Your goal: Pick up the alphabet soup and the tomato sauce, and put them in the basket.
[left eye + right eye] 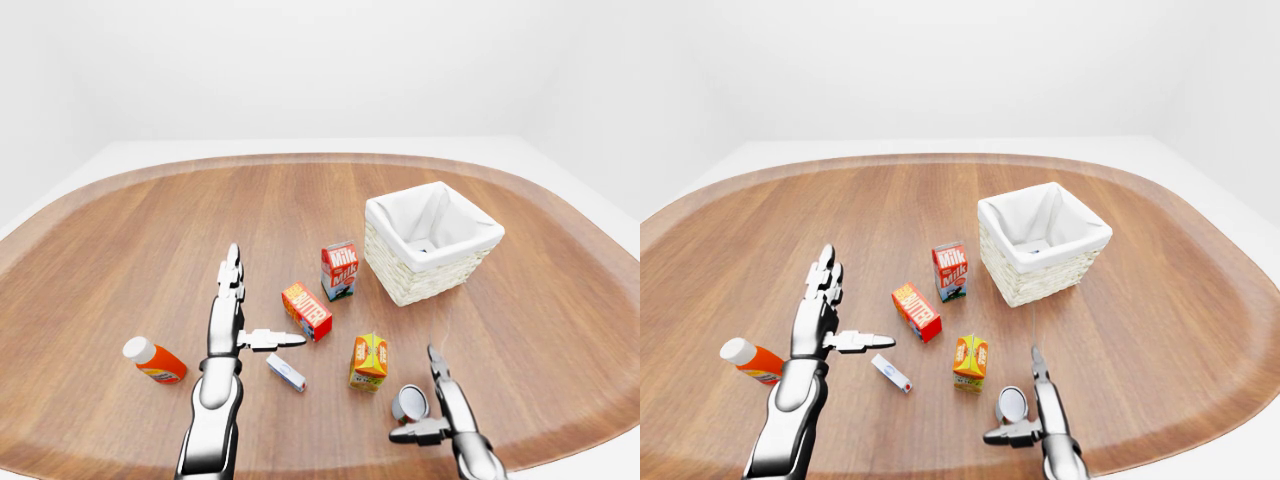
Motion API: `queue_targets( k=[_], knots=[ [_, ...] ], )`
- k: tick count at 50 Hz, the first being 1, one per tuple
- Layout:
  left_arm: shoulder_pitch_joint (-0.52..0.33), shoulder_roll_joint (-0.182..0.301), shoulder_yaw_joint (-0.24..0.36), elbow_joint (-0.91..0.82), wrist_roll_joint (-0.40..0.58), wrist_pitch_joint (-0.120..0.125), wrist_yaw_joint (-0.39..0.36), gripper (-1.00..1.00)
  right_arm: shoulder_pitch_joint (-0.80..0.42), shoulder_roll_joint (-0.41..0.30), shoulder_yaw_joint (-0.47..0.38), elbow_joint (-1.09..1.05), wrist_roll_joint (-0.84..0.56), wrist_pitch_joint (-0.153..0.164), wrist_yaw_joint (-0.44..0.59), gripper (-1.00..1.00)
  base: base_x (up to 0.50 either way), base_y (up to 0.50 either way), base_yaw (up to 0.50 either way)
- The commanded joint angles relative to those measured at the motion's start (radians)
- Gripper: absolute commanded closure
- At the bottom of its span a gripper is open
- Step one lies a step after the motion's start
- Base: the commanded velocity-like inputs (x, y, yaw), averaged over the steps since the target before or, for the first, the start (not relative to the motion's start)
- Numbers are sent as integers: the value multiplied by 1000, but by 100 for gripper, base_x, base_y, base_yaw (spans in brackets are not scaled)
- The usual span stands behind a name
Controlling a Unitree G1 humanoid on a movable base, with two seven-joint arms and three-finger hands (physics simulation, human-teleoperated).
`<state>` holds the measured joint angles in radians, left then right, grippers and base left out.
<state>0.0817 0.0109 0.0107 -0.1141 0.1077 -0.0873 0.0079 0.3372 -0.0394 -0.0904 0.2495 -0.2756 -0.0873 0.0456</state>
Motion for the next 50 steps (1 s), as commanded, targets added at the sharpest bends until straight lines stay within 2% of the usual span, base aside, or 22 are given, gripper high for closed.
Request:
queue_targets(
  k=[1,33,35,36,37,50],
  knots=[
    [2,-1,3,-8,-19,0,-10,-100,-12,-6,3,60,-7,0,-18,-100,0,0,0],
    [2,-1,3,-8,-19,0,-10,-100,-47,-19,24,146,-16,0,-35,-98,0,0,0],
    [2,-1,3,-8,-19,0,-10,-100,-46,-19,28,148,-16,0,-34,39,0,0,0],
    [2,-1,3,-8,-19,0,-10,-100,-45,-19,28,147,-16,0,-34,89,0,0,0],
    [2,-1,3,-8,-19,0,-10,-100,-44,-19,28,142,-15,0,-32,100,0,0,0],
    [2,-1,3,-8,-19,0,-10,-100,1,-7,29,26,18,0,3,100,0,0,0]
  ],
)
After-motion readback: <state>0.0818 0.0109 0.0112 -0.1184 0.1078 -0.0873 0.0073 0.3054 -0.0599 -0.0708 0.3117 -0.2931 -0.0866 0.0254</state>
